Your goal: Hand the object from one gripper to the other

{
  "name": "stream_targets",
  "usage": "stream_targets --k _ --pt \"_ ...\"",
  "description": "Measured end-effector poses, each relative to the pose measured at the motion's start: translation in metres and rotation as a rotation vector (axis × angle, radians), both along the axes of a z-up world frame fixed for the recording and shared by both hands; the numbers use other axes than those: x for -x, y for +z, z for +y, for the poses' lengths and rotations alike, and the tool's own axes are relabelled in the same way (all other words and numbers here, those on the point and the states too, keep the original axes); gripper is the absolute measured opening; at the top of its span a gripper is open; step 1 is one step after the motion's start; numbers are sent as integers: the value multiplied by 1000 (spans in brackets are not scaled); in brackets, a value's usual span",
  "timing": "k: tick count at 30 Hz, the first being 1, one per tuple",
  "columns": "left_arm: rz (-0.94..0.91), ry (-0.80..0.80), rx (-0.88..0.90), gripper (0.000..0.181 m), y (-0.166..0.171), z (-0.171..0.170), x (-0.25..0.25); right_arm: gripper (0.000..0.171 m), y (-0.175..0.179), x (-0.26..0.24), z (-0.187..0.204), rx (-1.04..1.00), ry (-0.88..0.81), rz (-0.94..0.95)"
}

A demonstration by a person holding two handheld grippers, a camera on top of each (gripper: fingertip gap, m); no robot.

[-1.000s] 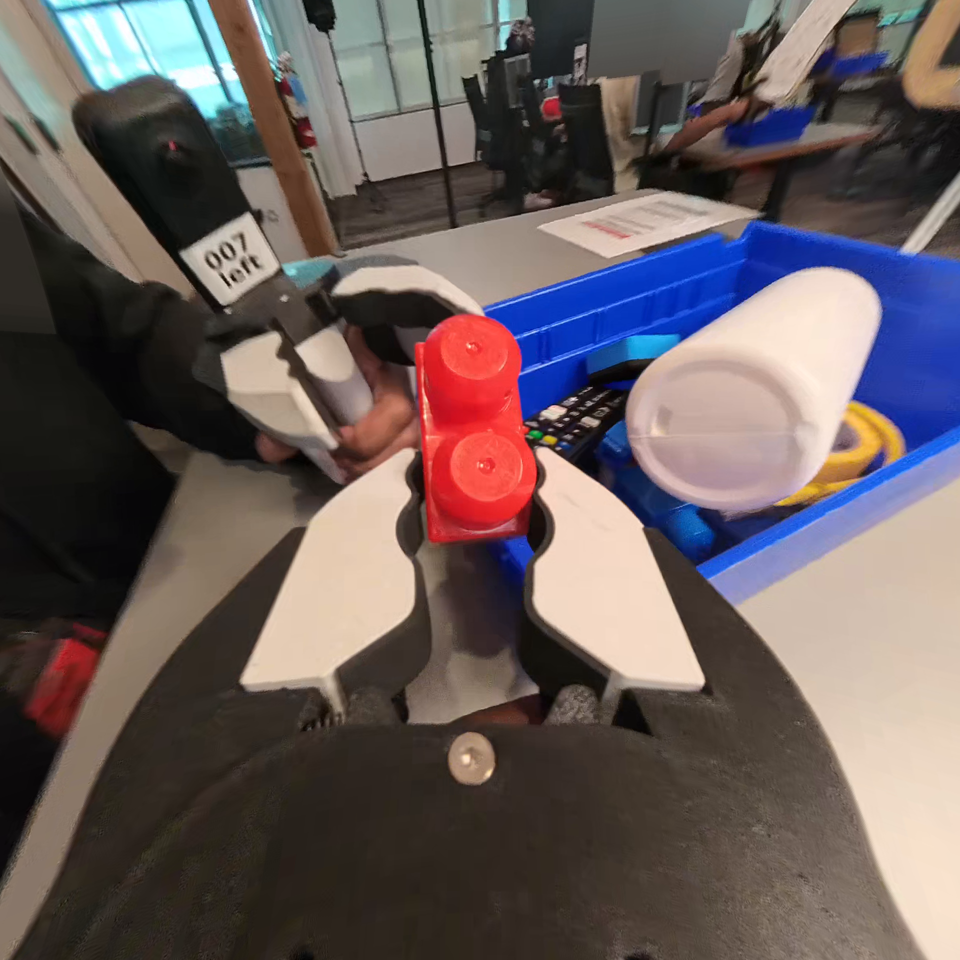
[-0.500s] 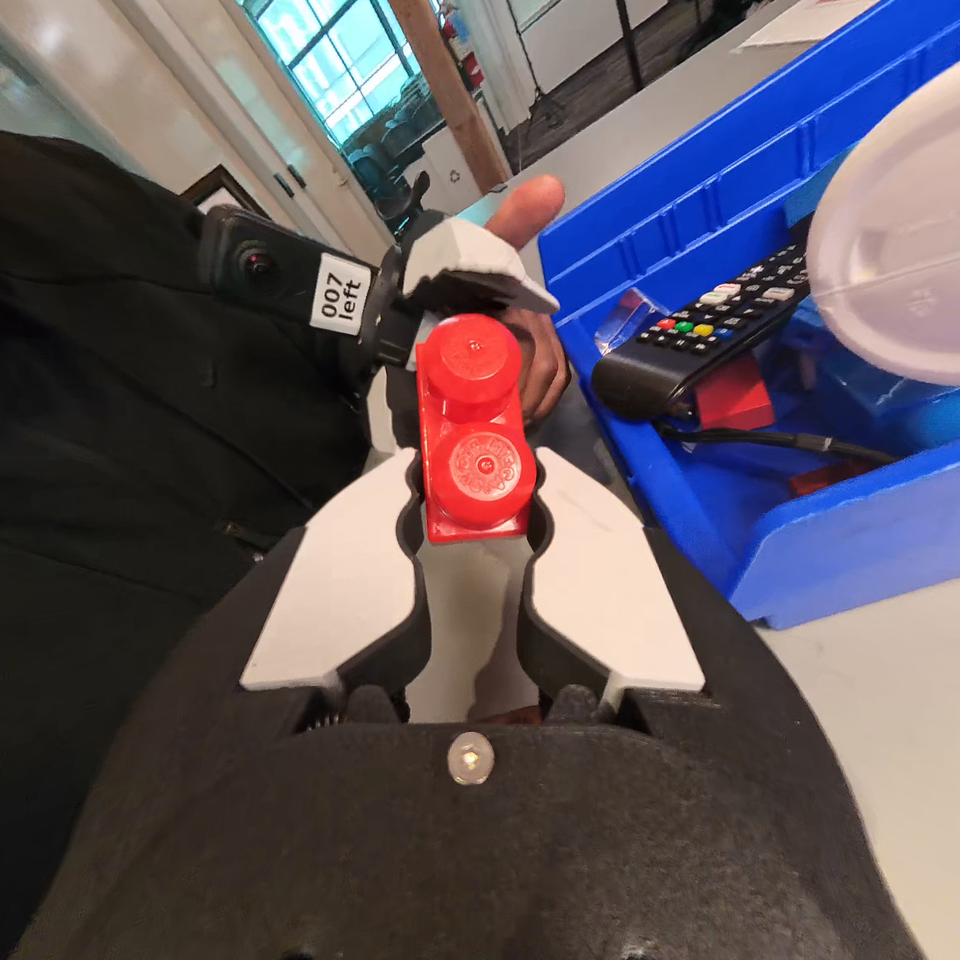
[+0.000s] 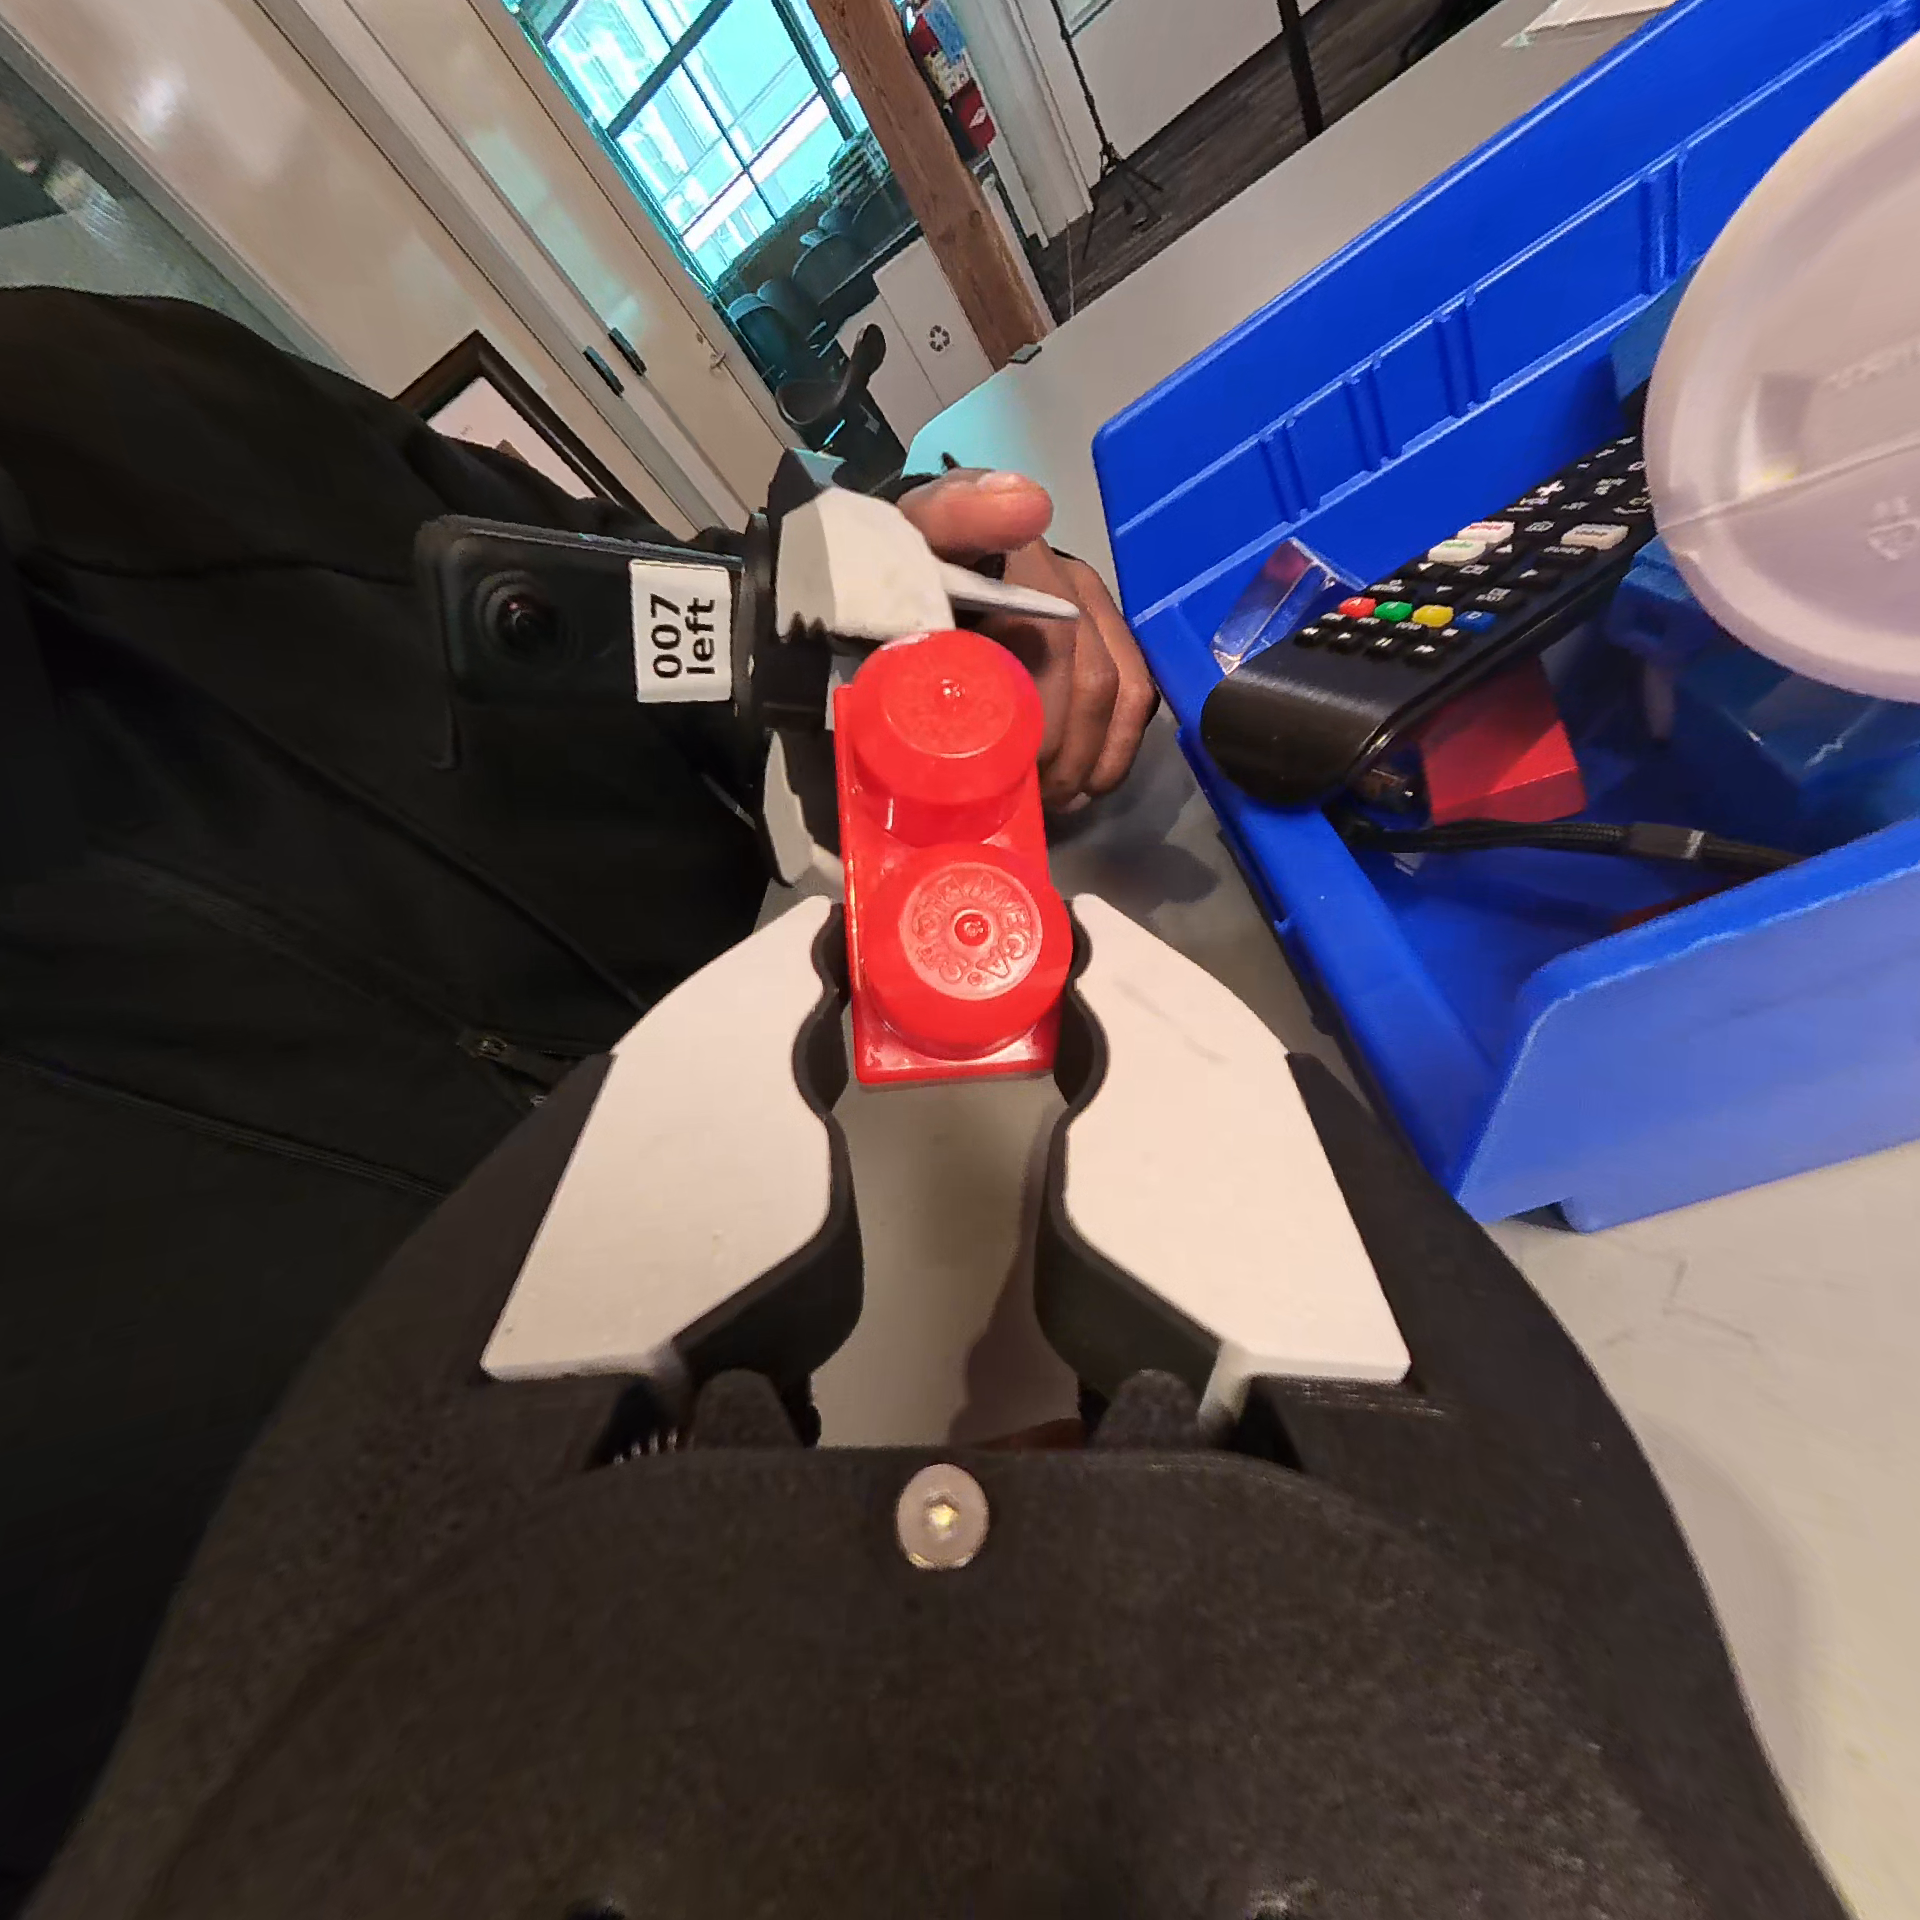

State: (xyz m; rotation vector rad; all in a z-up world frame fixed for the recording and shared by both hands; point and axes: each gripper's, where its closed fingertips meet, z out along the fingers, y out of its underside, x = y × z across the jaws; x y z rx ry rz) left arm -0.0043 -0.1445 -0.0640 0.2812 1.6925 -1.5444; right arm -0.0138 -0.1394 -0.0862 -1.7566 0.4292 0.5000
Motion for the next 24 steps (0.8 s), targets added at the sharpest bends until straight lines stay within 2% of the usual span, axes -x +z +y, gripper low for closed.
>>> stream_targets --k 2,4,7,11,16,20,24 --pt "0 44 6 23 1 2 -5 37 -2 2 3 7 10 2" --pt "22 81 13 17 2 4 -11 37 -4 3 7 17 7 -7" --pt "133 175 72 4 8 14 -29 41 4 -3 11 -3 -41 -74" --pt "348 219 196 5 16 27 -44 47 20 -18 15 -6 -186 -233" --pt "612 276 338 5 13 40 -62 48 44 -36 16 -1 -415 -604" --pt "823 277 446 5 5 49 -73 48 49 -39 20 63 -540 -913" --pt "875 295 497 5 6 58 -82 54 39 -44 24 164 -586 -1099"
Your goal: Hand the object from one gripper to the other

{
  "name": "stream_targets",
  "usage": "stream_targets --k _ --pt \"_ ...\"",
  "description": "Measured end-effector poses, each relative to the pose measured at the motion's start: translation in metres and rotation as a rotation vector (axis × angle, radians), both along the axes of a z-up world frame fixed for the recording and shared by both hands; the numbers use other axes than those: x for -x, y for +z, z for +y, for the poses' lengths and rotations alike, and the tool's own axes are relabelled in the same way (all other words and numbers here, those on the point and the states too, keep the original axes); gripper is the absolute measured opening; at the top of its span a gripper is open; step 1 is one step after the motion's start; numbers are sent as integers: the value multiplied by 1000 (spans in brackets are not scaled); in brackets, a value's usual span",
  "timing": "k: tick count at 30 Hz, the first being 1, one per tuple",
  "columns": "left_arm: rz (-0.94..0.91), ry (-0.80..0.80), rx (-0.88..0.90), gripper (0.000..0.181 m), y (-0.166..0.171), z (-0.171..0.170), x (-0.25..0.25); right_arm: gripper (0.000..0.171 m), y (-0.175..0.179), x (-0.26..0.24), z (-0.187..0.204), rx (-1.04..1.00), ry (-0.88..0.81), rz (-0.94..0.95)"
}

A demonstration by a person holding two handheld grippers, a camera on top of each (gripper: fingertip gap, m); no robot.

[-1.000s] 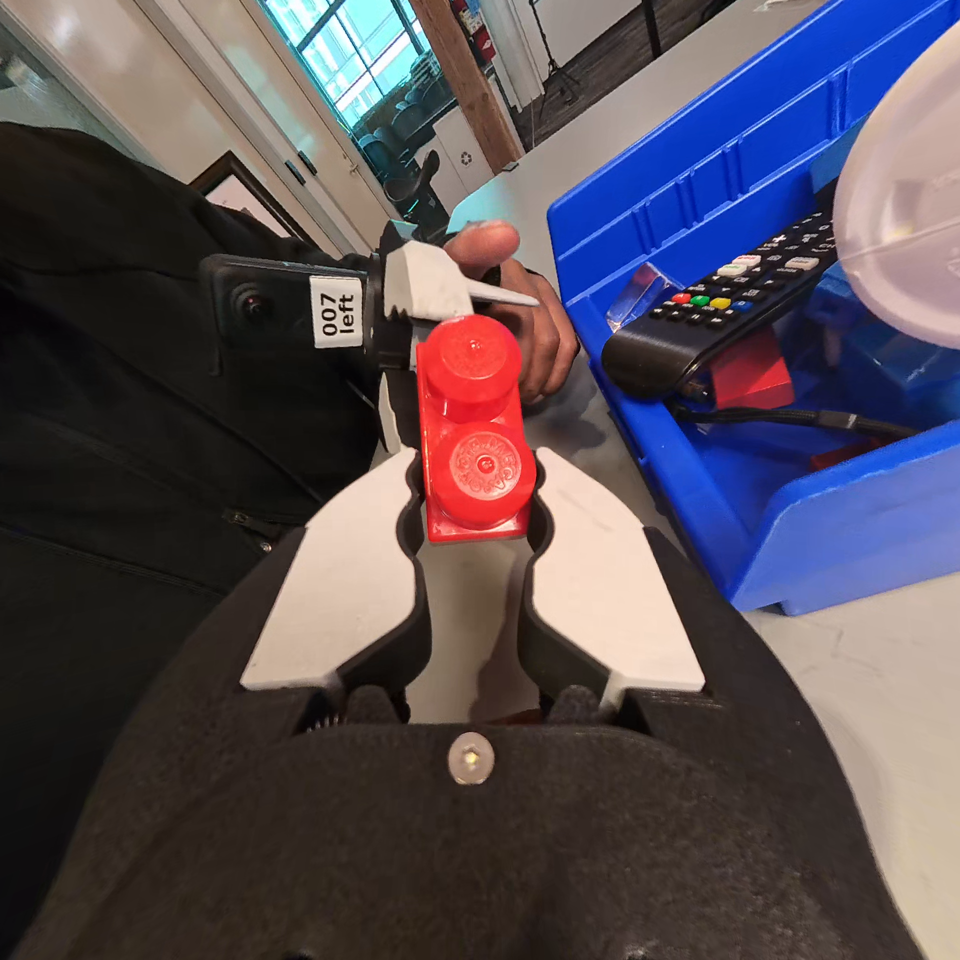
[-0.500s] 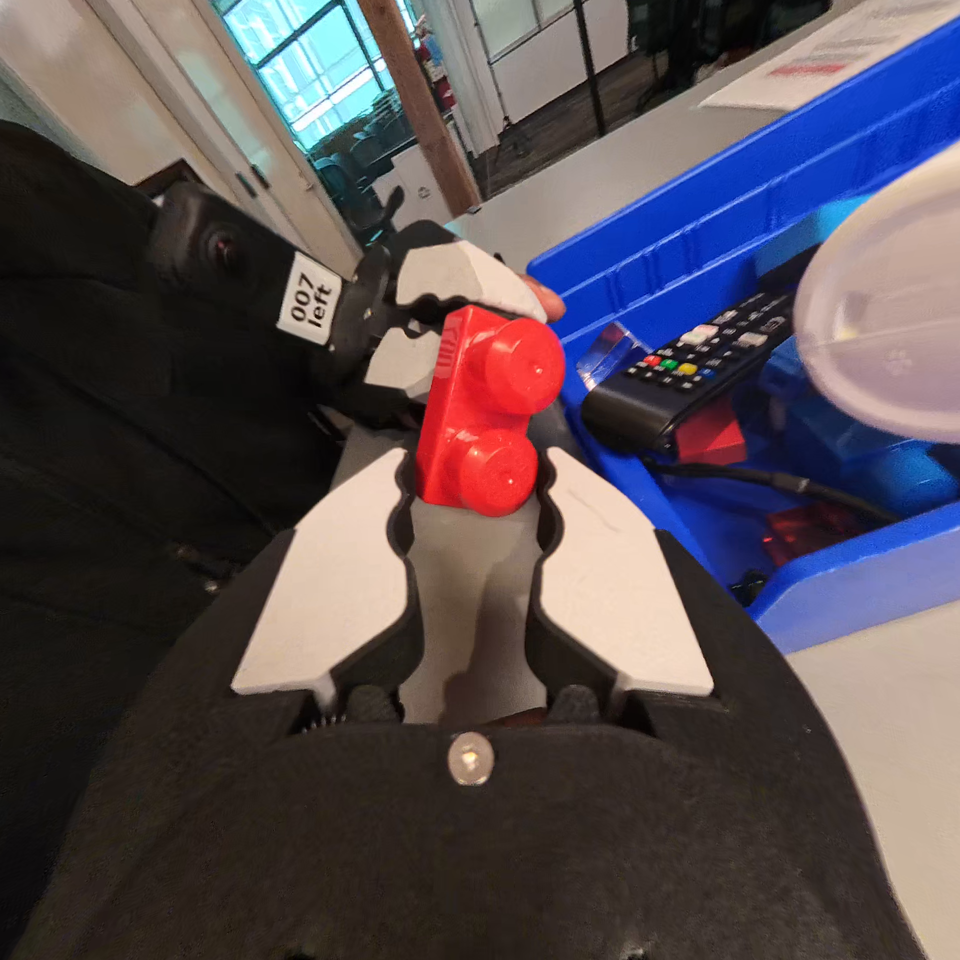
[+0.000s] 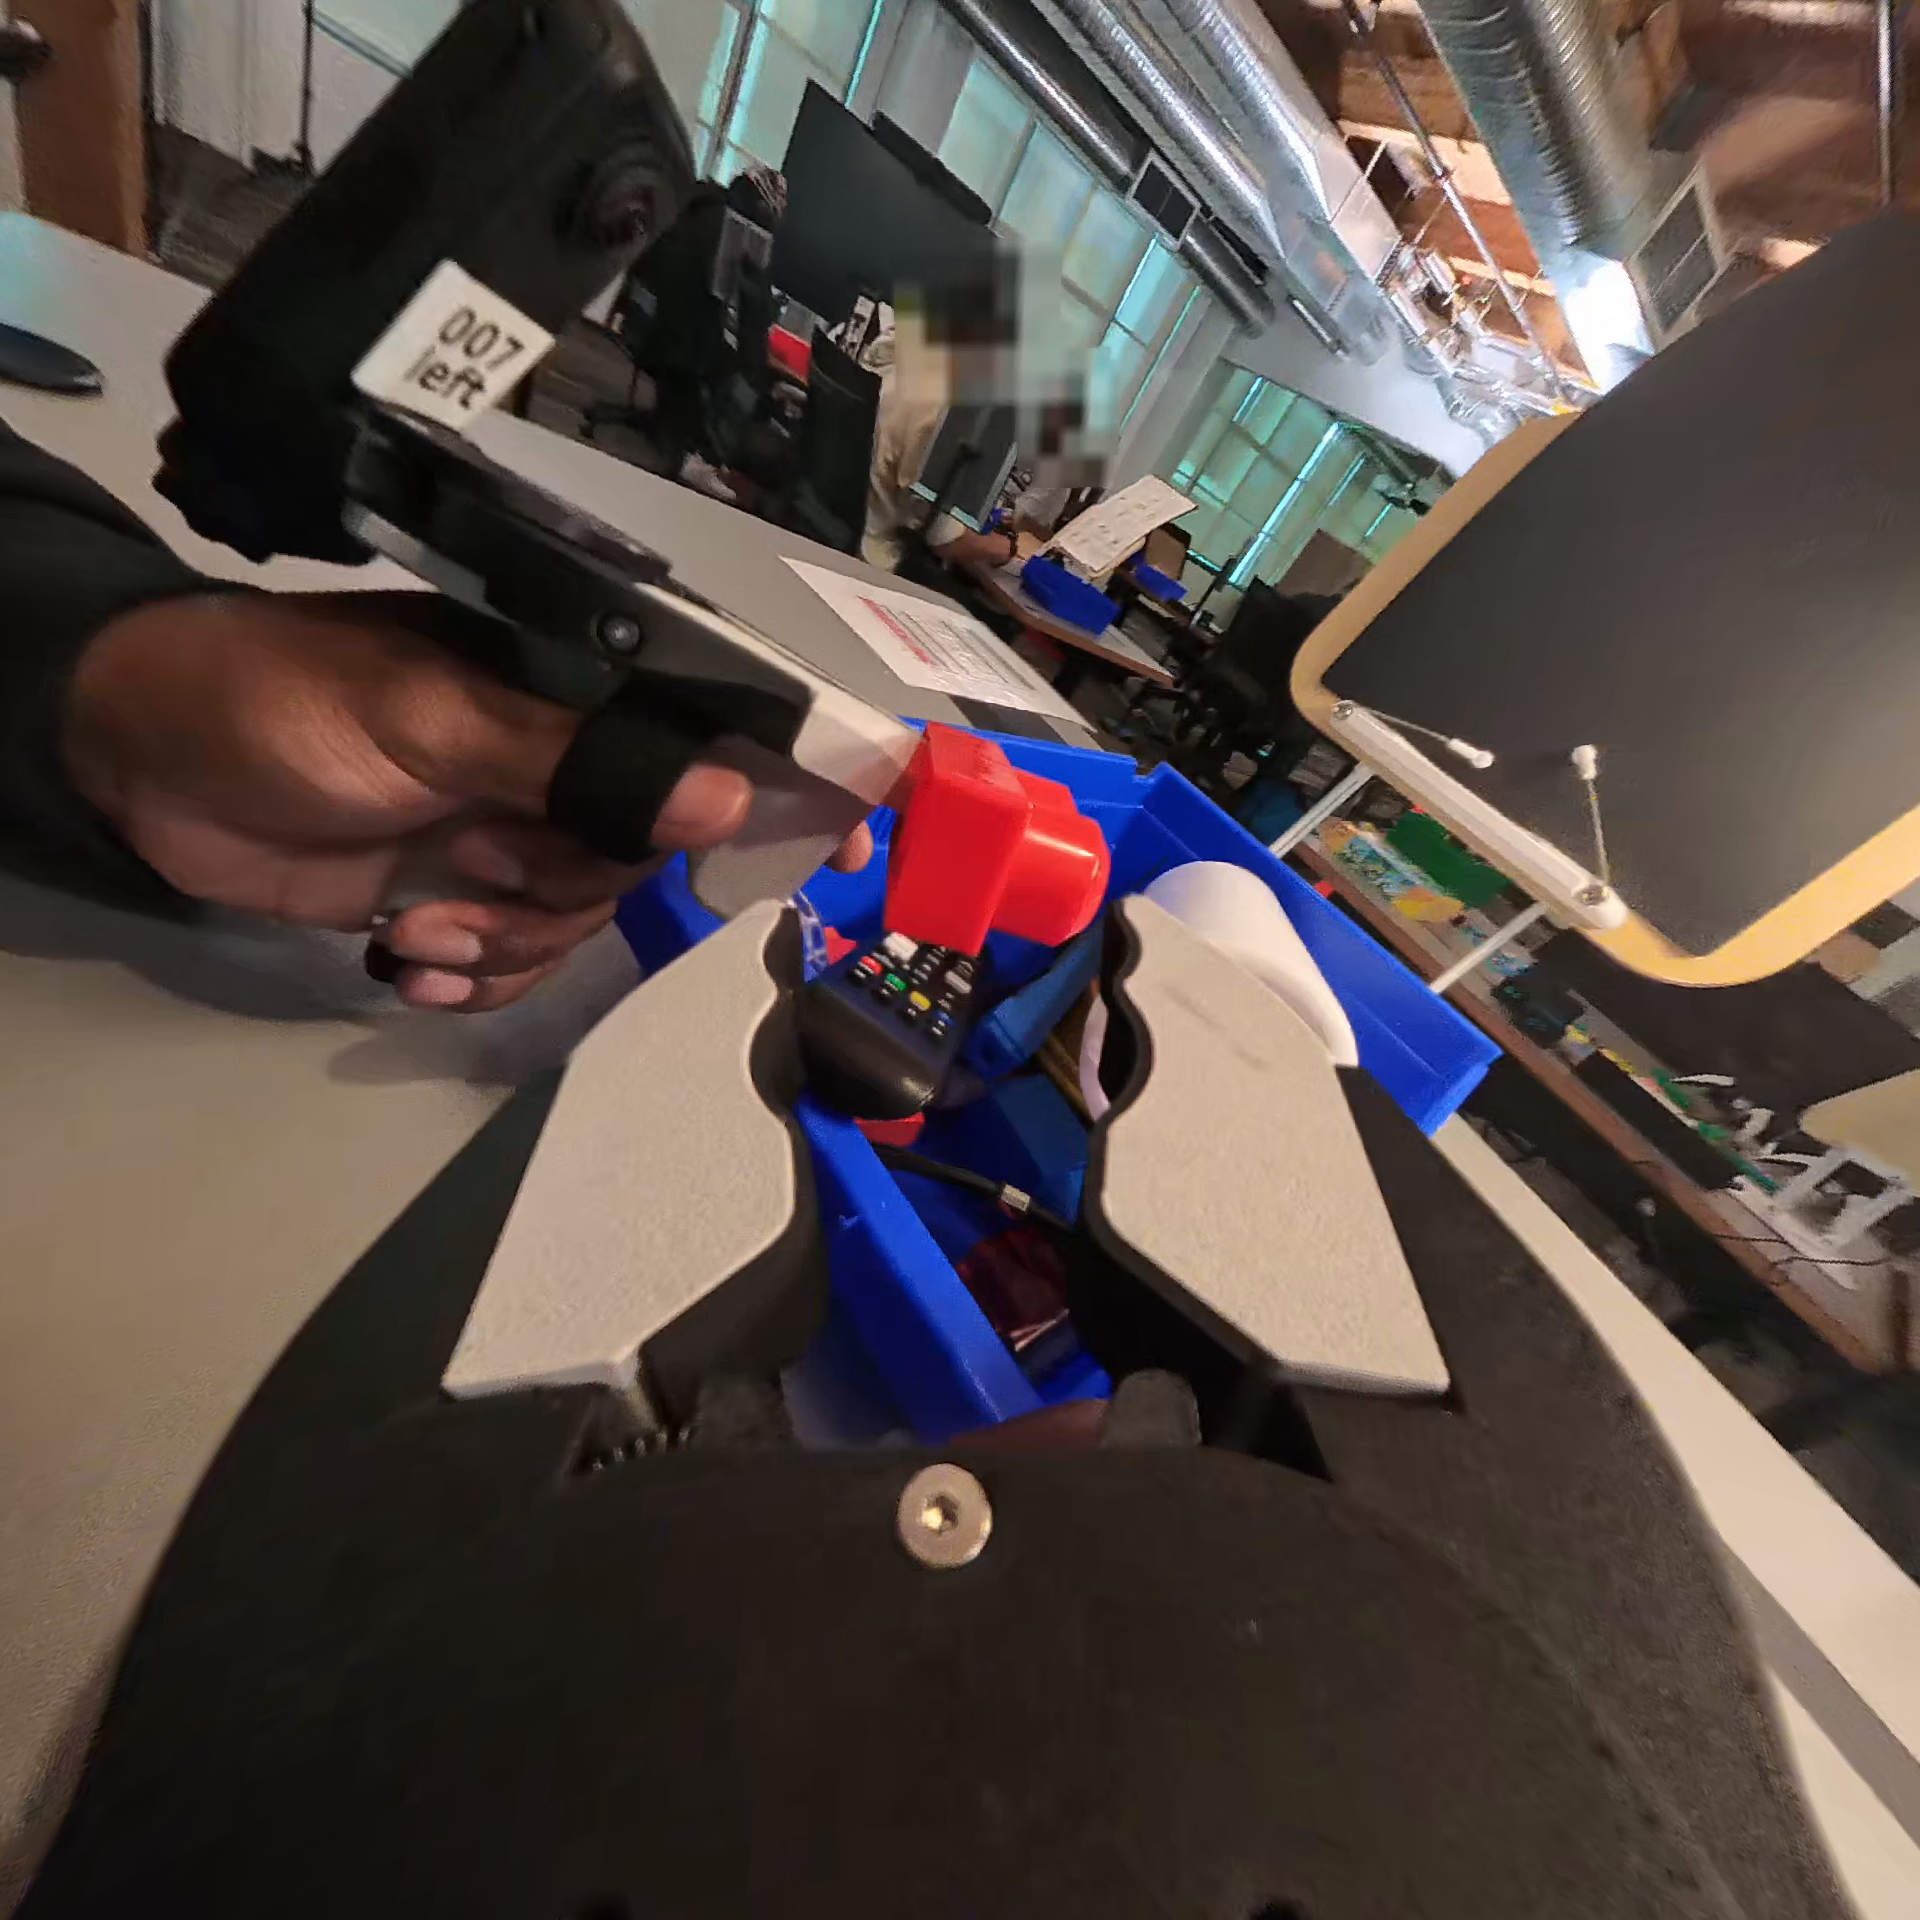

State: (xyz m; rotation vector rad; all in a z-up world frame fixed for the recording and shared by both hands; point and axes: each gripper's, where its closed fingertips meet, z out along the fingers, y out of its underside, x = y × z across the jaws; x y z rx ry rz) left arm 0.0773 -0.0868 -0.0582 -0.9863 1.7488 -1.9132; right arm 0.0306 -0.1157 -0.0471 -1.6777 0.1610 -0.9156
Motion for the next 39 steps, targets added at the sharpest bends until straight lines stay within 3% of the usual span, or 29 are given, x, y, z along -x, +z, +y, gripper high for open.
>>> stream_targets --k 3,7,14,16,18,21,27,33,39 --pt "-19 -4 -18 6 1 -1 1 57 4 -2 3 14 -59 -108" --pt "4 -18 -49 5 -3 -3 2 57 6 -5 -4 212 -191 -393" --pt "-9 -53 -122 6 -8 -11 6 61 -12 -6 -6 493 -223 -611" --pt "-13 -72 -146 6 -11 -15 9 58 -16 -4 -2 526 -223 -639" --pt "-33 -86 -154 7 -11 -19 11 42 -17 -4 0 532 -231 -660" --pt "-101 -107 -144 17 -5 -21 14 38 -15 -8 -4 453 -233 -545" --pt "-267 -138 -116 61 14 -24 21 37 8 -23 -28 61 -219 -168" --pt "-275 -211 -87 62 13 -28 26 37 7 -32 -38 -277 -88 246" --pt "-469 -182 -235 51 18 -32 37 37 4 -34 -40 -438 24 497"
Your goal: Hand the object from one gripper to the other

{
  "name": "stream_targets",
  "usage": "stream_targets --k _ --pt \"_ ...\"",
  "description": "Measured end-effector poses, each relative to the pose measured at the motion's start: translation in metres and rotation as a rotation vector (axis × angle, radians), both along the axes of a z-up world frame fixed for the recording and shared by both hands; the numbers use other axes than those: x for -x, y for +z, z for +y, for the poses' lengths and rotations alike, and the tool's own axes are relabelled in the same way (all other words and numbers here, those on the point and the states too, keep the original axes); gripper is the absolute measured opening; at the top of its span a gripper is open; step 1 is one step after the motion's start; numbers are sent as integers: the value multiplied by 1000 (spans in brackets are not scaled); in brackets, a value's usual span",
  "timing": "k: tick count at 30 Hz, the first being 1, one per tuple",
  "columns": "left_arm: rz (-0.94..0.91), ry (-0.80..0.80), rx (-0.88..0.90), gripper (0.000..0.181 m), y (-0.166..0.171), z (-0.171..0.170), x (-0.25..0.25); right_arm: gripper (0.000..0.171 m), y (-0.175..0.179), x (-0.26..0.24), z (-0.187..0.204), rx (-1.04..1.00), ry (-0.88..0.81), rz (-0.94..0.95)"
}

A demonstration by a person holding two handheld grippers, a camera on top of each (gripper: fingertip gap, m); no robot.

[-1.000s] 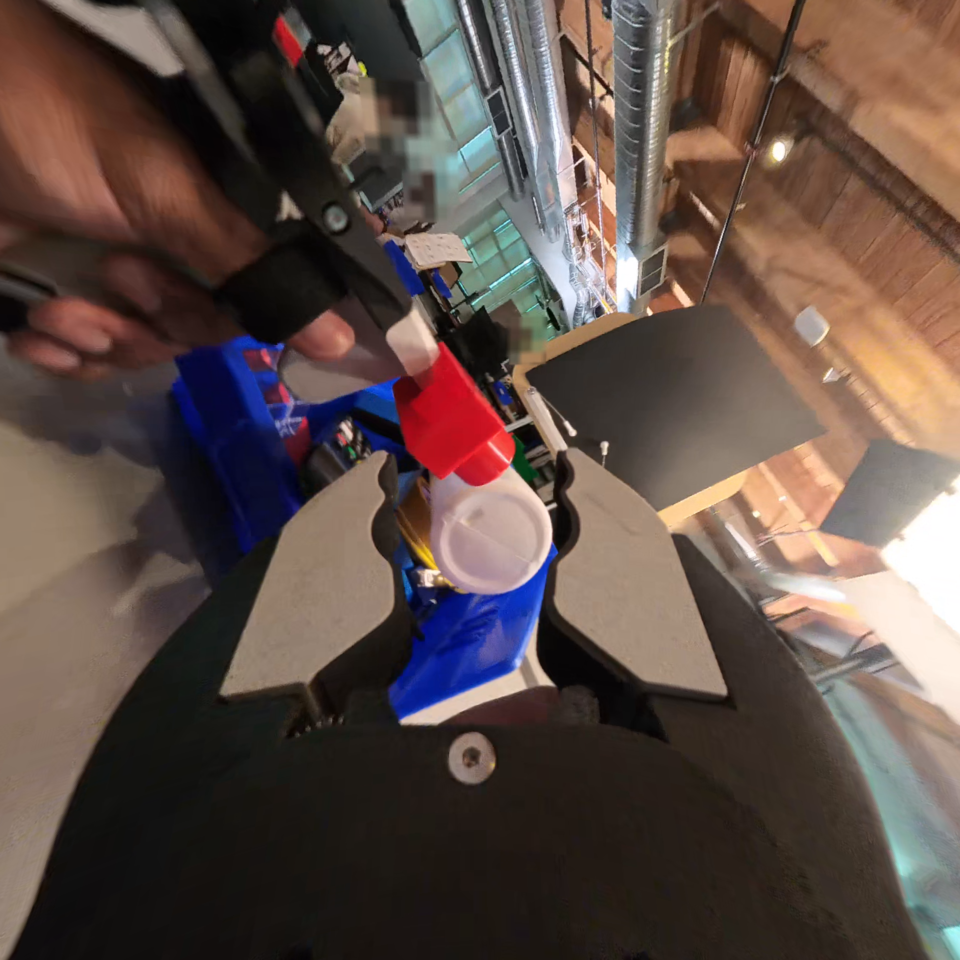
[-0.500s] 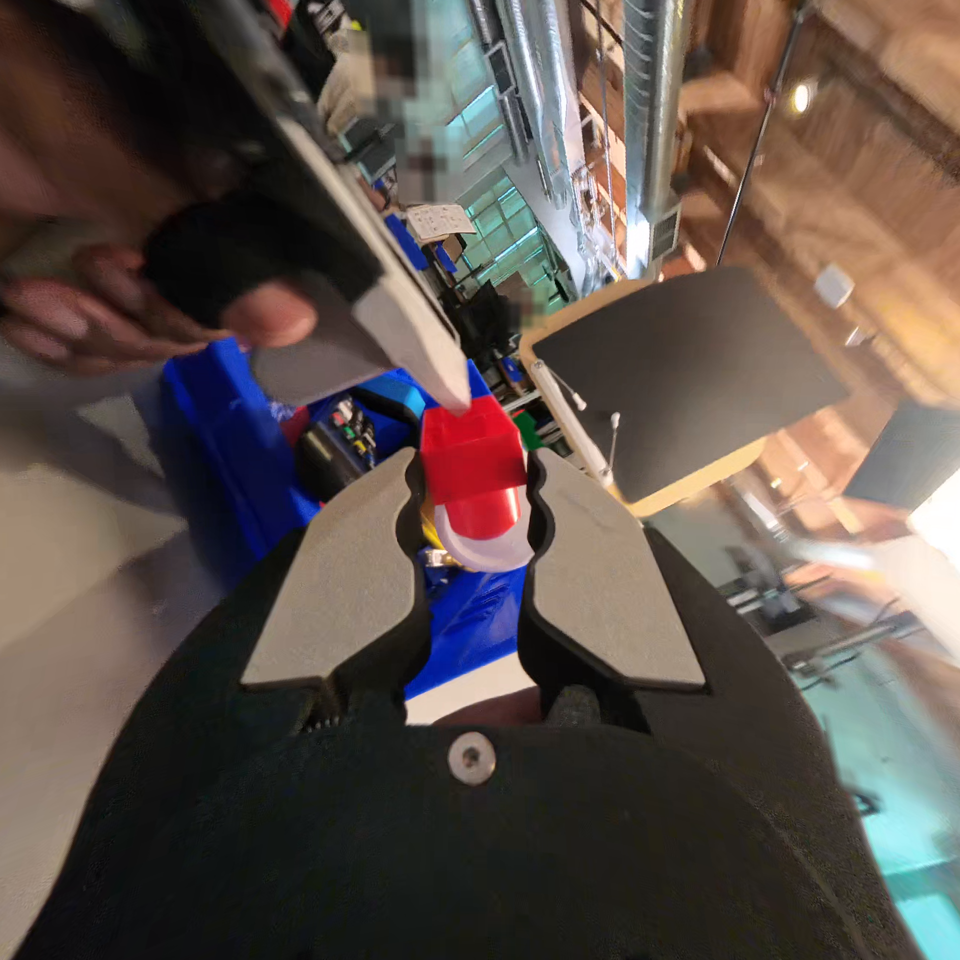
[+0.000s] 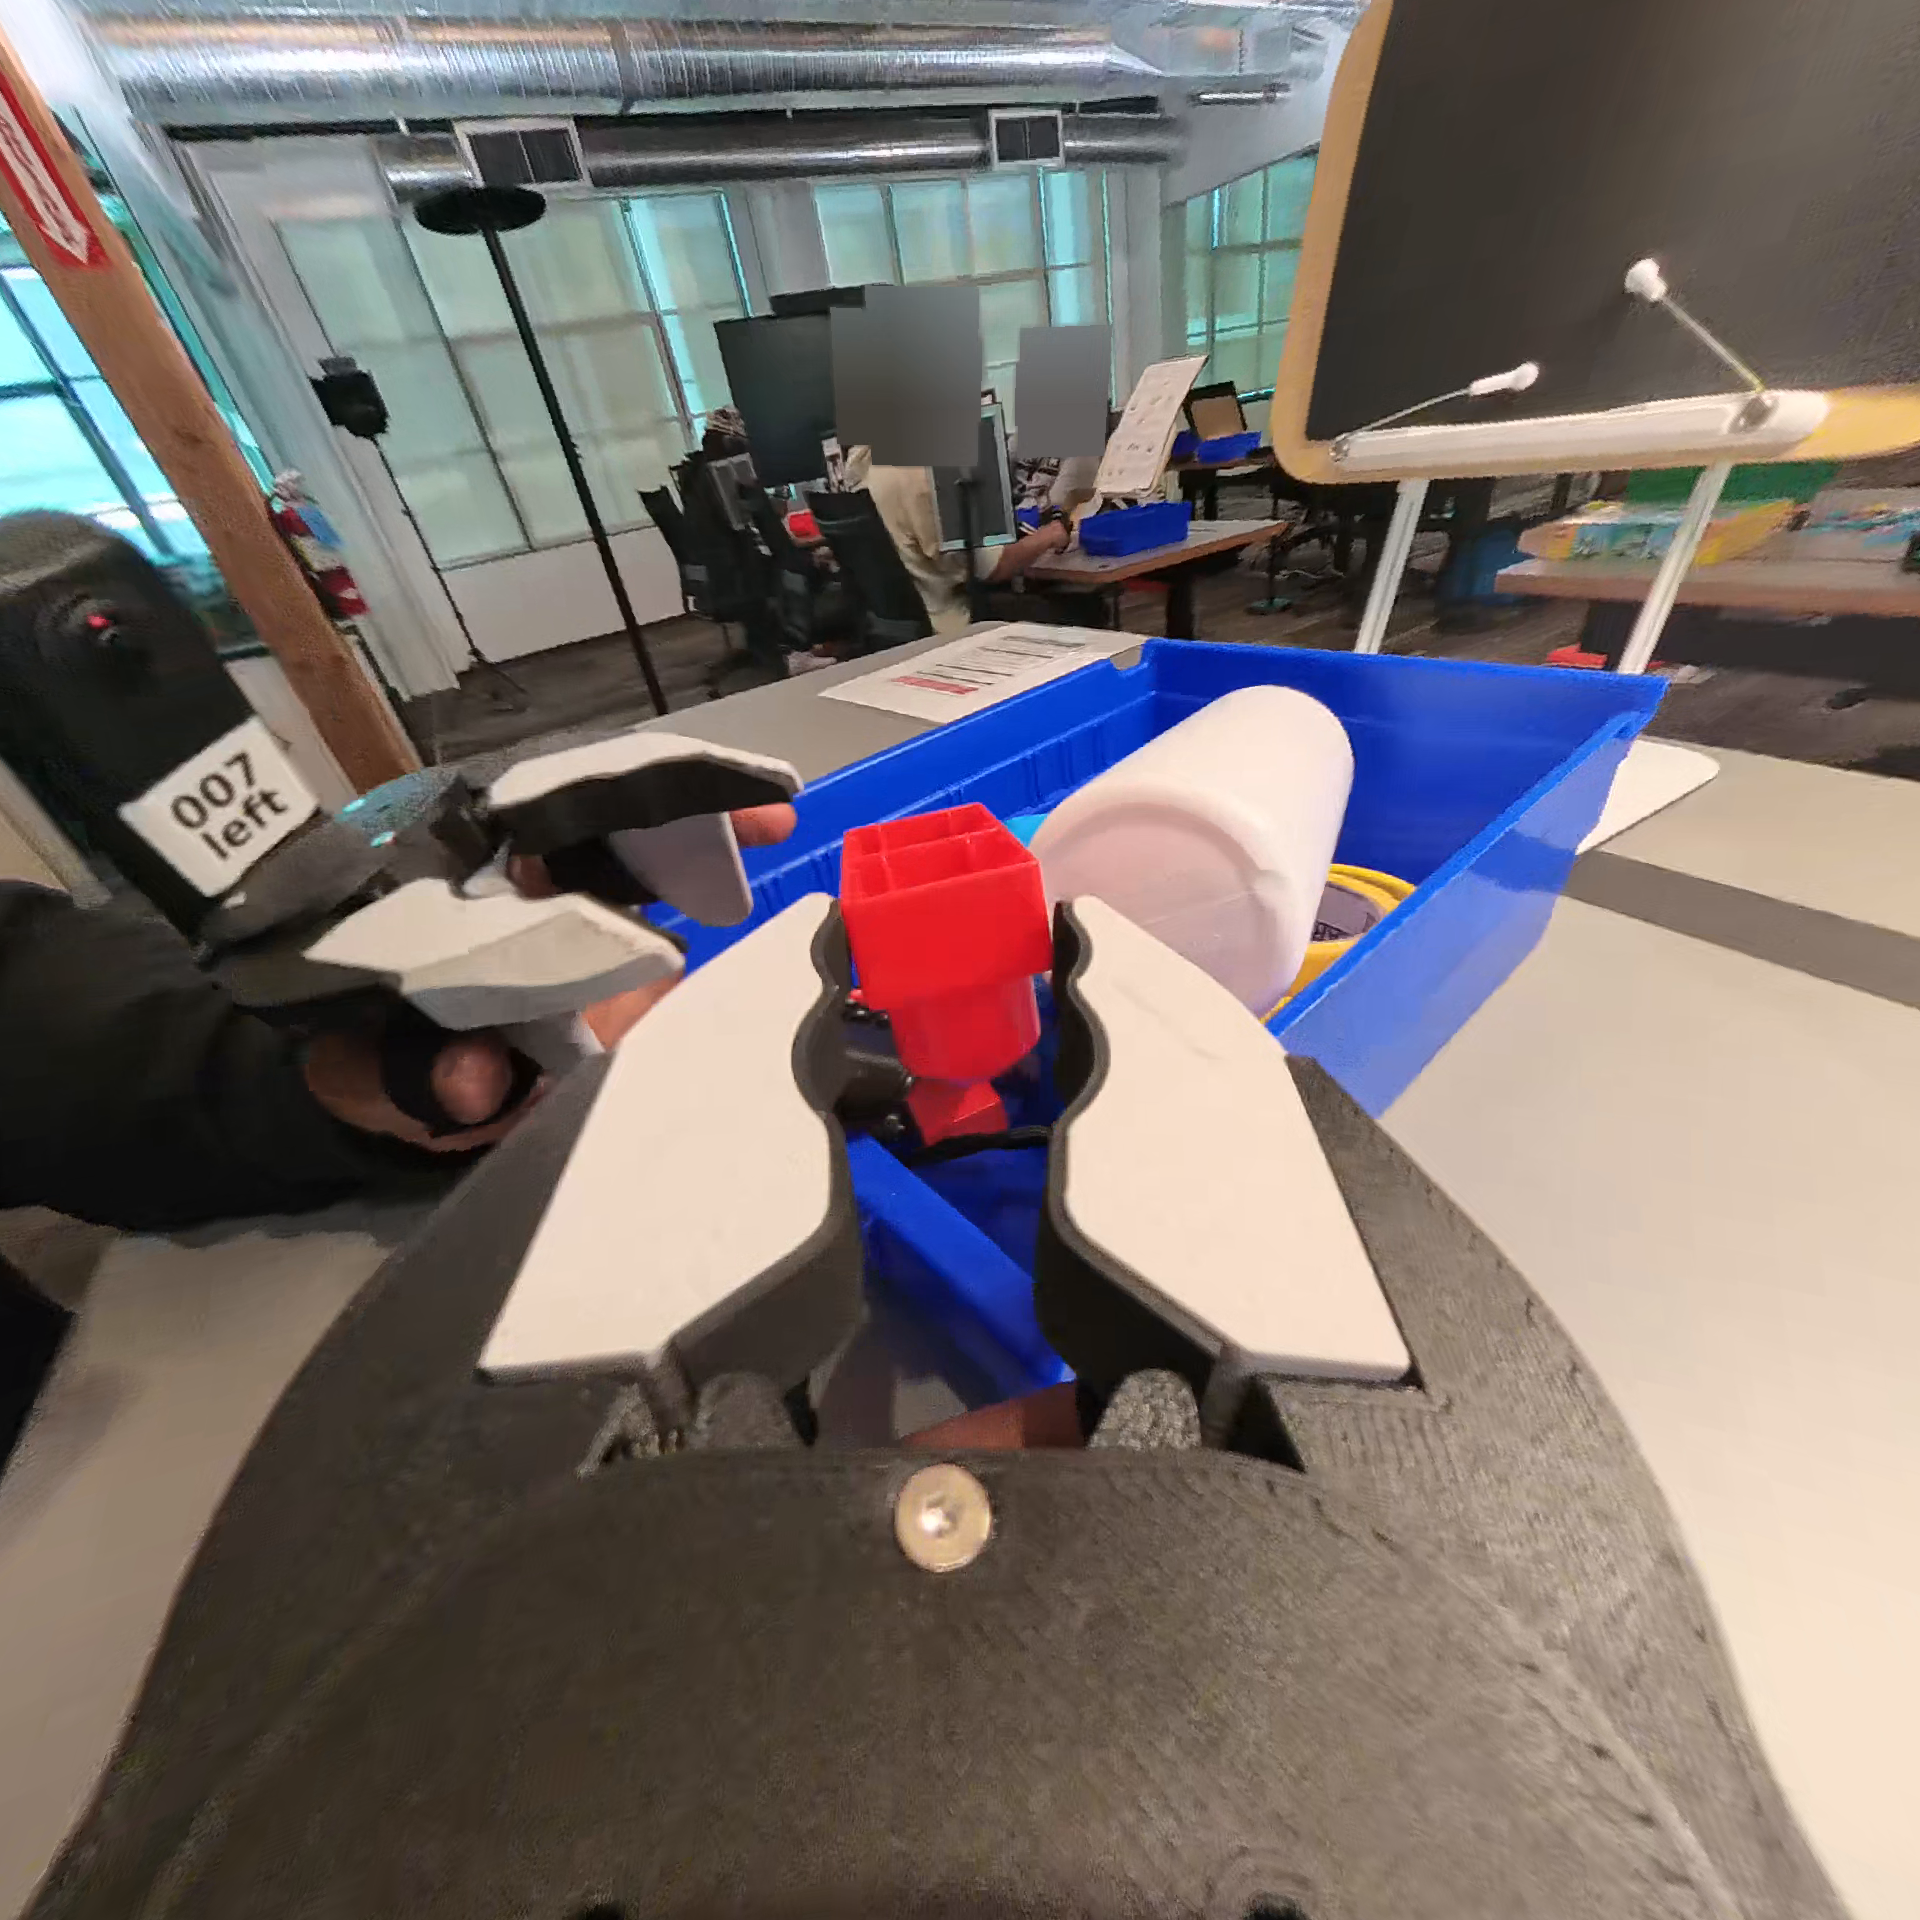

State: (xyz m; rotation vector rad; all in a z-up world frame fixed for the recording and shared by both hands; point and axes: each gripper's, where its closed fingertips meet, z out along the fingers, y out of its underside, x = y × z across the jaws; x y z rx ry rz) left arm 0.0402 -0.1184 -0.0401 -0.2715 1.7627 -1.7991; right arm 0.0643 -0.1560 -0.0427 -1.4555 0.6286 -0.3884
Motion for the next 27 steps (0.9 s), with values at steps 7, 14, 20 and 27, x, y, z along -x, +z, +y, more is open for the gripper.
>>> stream_targets --k 7,14,20,27 --pt "-203 66 -160 45 2 -3 7 37 -3 14 12 136 68 -79" --pt "-158 1 -345 20 -26 -10 8 36 -5 28 21 196 149 -133" --pt "40 -68 -278 16 -29 -12 11 37 -2 28 22 159 145 -130" --pt "574 -248 160 6 -8 0 -1 50 17 24 12 122 37 -266"
